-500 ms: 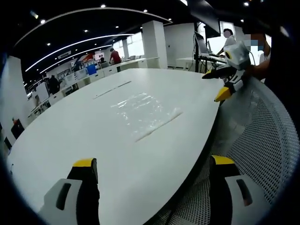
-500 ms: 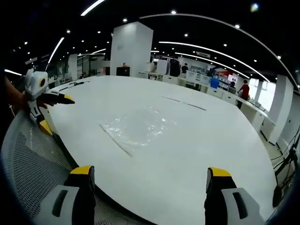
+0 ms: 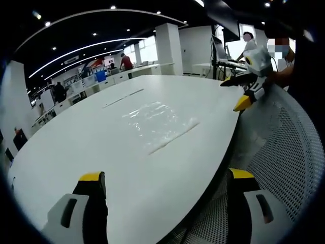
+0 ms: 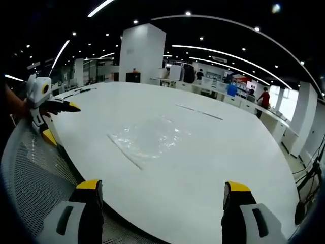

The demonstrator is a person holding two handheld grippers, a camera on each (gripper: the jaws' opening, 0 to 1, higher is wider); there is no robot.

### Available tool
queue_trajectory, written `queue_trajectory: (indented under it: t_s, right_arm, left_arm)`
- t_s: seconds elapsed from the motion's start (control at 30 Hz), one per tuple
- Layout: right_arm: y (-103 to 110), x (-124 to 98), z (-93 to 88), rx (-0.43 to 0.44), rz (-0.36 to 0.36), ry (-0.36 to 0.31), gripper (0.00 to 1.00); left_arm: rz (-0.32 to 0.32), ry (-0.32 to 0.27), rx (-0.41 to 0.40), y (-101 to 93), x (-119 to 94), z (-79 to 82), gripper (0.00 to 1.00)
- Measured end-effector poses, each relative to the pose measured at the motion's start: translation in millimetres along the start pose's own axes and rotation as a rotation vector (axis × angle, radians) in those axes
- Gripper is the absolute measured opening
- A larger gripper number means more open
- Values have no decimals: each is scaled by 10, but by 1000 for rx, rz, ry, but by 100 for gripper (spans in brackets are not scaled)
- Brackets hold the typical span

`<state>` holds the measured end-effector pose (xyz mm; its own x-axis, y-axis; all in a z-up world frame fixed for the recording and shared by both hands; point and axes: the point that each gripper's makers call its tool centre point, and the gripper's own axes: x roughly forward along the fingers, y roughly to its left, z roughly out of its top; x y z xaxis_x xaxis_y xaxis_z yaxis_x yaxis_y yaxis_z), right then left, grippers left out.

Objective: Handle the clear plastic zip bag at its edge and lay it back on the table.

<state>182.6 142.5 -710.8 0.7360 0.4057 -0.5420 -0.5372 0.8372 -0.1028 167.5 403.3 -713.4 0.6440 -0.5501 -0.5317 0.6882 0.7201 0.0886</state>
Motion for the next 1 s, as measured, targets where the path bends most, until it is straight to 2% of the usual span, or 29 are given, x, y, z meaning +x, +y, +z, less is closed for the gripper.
queue_trajectory:
  t_s: [0.37, 1.0]
  right_arm:
    - [-22, -1, -18, 6, -7, -3, 100]
    - [-43, -2, -25, 12, -10, -8, 100]
  left_arm:
    - [29, -12, -13, 60, -22, 3, 98]
    - [31, -2, -37, 78, -26, -16, 95]
